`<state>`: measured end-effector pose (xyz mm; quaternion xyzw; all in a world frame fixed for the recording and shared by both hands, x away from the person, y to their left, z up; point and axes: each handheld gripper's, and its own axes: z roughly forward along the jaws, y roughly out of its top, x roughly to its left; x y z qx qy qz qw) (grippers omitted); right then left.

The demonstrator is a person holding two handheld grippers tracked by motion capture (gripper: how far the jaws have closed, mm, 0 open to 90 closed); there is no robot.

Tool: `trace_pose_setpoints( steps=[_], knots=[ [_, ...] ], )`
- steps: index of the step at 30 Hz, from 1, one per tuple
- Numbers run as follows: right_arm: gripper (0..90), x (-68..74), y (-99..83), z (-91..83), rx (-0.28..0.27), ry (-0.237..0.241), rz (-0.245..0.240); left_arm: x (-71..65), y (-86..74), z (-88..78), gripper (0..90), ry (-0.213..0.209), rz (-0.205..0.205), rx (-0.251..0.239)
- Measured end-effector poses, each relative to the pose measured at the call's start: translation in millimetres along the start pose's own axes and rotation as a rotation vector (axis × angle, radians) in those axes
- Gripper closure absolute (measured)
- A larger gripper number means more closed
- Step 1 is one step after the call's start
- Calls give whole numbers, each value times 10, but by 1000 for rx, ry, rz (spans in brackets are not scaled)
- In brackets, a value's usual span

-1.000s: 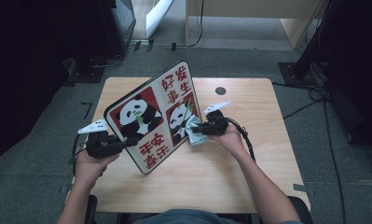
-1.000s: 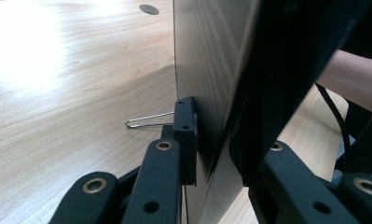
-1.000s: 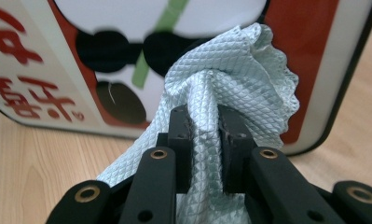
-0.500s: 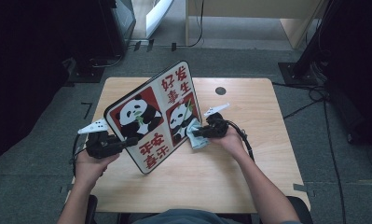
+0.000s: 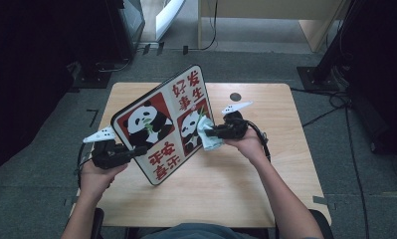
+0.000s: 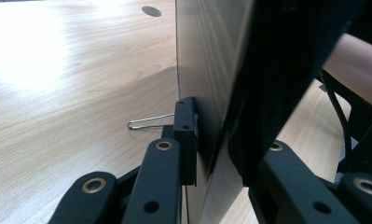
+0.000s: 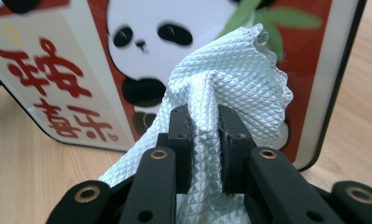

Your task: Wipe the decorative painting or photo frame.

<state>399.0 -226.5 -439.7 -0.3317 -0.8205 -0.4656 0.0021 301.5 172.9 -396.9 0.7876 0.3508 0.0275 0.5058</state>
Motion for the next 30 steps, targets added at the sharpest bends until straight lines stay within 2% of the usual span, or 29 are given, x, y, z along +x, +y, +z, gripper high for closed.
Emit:
trace_pose_setpoints(
  steps=[4,13,15,22,30],
  knots=[
    [786,59,129,-92,-26,5,-1,-1,0,0,785,0,-1,0],
    [785,226,467,-257,-57,10,-53,-1,0,0,787,2,-1,-2],
    [785,263,576,-281,-60,6,-77,-1,0,0,786,3,0,-3],
    [785,419,940,-371,-77,15,-114,1,-2,1,787,2,2,-4],
    [785,597,1277,-427,-91,19,-169,1,-1,1,788,3,2,-5]
  ],
)
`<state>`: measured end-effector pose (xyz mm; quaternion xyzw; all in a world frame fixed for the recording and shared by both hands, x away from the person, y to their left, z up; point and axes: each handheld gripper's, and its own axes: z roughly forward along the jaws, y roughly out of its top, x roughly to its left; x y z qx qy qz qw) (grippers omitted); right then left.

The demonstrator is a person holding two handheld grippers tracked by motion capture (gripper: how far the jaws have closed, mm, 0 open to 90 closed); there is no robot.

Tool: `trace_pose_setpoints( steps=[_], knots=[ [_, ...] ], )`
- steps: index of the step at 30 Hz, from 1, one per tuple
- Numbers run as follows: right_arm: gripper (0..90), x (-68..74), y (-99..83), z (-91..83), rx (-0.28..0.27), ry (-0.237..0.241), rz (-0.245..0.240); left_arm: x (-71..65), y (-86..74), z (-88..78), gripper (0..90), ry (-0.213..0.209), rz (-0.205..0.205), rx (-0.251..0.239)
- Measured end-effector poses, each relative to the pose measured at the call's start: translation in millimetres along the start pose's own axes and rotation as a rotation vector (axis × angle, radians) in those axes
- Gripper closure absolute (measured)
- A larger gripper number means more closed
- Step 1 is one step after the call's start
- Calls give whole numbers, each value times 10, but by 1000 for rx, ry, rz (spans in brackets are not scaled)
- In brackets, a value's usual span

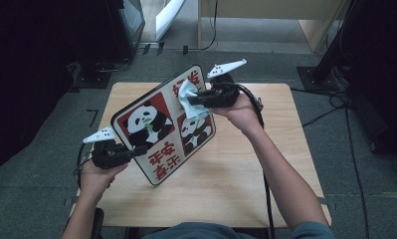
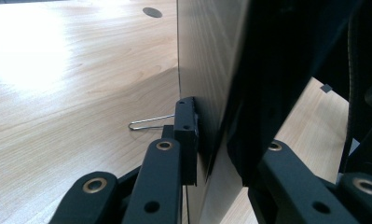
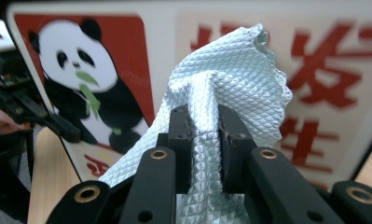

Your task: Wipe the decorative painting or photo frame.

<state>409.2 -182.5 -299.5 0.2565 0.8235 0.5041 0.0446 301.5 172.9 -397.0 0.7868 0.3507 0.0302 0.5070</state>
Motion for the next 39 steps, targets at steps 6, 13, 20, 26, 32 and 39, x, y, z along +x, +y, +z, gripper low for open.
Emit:
trace_pose_setpoints(
  steps=[6,13,20,26,32,39],
  knots=[
    [784,92,247,10,-12,-1,-47,0,0,0,787,0,2,0],
    [784,136,339,93,-9,1,-61,6,-2,-2,787,-6,6,-2],
    [783,96,256,171,3,3,-49,11,-1,-3,788,-10,6,0],
    [783,67,165,213,15,8,-33,11,-1,-3,787,-11,6,0],
    [783,39,83,246,17,12,-24,12,0,-3,787,-12,2,1],
    [783,13,-25,268,25,18,-14,11,0,-3,787,-11,2,0]
  ],
)
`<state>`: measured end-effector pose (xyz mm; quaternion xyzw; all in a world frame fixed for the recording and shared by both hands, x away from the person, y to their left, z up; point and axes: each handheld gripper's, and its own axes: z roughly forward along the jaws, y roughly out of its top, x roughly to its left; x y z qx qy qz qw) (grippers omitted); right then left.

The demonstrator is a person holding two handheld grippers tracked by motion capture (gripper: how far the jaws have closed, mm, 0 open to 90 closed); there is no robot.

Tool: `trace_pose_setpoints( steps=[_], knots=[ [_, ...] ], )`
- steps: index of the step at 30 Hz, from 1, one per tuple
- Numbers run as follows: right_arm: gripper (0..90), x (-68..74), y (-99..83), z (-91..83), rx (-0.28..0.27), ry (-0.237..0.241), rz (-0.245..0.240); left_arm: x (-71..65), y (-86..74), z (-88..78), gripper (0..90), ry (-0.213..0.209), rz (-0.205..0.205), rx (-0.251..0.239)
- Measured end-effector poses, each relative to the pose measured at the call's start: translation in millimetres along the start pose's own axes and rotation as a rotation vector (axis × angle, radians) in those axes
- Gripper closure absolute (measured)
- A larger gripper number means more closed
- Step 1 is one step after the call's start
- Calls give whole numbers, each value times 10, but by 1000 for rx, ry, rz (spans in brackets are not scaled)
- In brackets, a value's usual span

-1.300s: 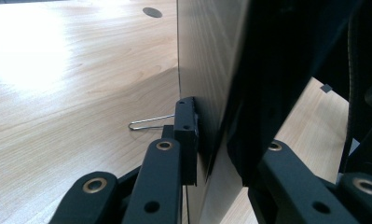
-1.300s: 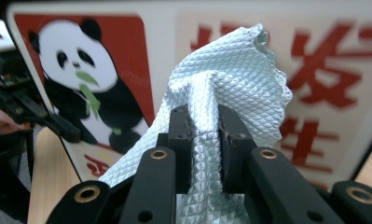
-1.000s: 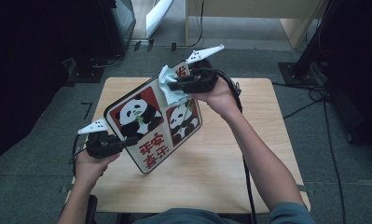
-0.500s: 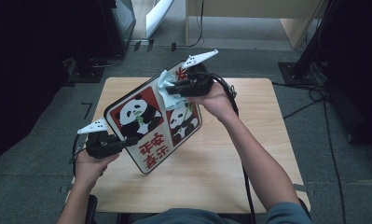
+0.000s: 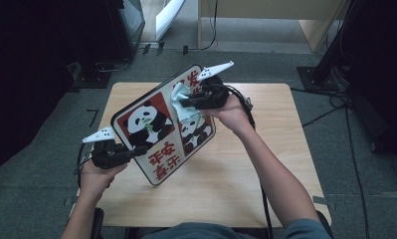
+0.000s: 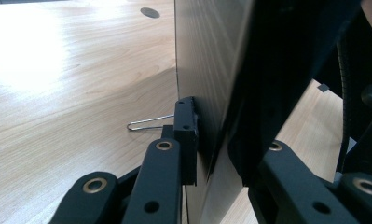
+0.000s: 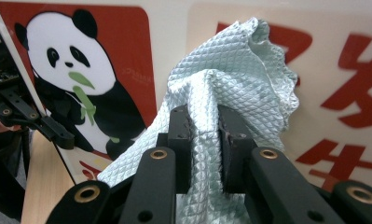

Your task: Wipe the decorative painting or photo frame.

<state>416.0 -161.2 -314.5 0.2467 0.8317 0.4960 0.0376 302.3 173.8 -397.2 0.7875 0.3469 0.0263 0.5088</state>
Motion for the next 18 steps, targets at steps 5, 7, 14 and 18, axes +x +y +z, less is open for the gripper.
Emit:
trace_pose_setpoints(
  steps=[5,7,14,18],
  knots=[
    [783,-18,-76,21,4,3,8,0,0,0,787,0,2,0],
    [783,-20,-104,29,11,5,12,-3,-1,0,787,3,3,0],
    [783,-26,-210,61,7,14,22,-2,-1,0,787,2,3,0],
    [783,-30,-258,76,13,16,29,-2,-1,0,787,2,3,0]
  ],
)
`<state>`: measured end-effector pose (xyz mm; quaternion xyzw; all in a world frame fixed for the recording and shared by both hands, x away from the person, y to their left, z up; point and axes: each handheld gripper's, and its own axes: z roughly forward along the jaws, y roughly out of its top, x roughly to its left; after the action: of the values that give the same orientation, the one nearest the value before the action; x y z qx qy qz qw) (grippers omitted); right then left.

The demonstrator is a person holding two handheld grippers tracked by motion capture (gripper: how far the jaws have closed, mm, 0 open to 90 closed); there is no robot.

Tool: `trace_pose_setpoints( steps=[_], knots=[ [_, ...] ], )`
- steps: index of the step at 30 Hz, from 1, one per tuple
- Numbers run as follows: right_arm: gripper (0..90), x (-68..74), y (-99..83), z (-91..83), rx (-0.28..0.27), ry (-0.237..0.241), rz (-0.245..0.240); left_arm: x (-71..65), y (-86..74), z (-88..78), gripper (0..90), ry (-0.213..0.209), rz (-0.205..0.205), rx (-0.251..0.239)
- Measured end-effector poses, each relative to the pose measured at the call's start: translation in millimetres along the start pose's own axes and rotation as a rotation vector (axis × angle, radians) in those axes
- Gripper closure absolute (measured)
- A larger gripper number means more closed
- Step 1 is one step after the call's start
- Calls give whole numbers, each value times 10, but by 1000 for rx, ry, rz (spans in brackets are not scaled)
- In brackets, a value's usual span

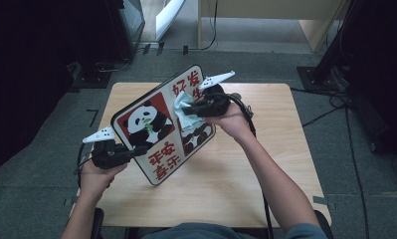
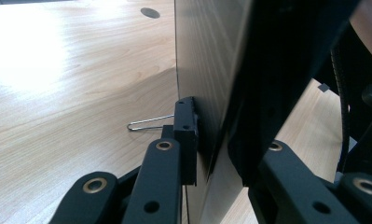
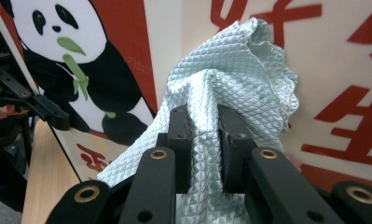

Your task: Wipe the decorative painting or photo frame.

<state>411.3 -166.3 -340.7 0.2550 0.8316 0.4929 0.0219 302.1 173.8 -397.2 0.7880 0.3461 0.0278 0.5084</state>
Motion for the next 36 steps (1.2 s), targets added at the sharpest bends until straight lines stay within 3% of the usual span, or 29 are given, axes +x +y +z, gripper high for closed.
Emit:
trace_pose_setpoints(
  steps=[36],
  knots=[
    [783,-69,-514,168,40,21,48,-4,0,0,785,-2,0,0]
  ],
)
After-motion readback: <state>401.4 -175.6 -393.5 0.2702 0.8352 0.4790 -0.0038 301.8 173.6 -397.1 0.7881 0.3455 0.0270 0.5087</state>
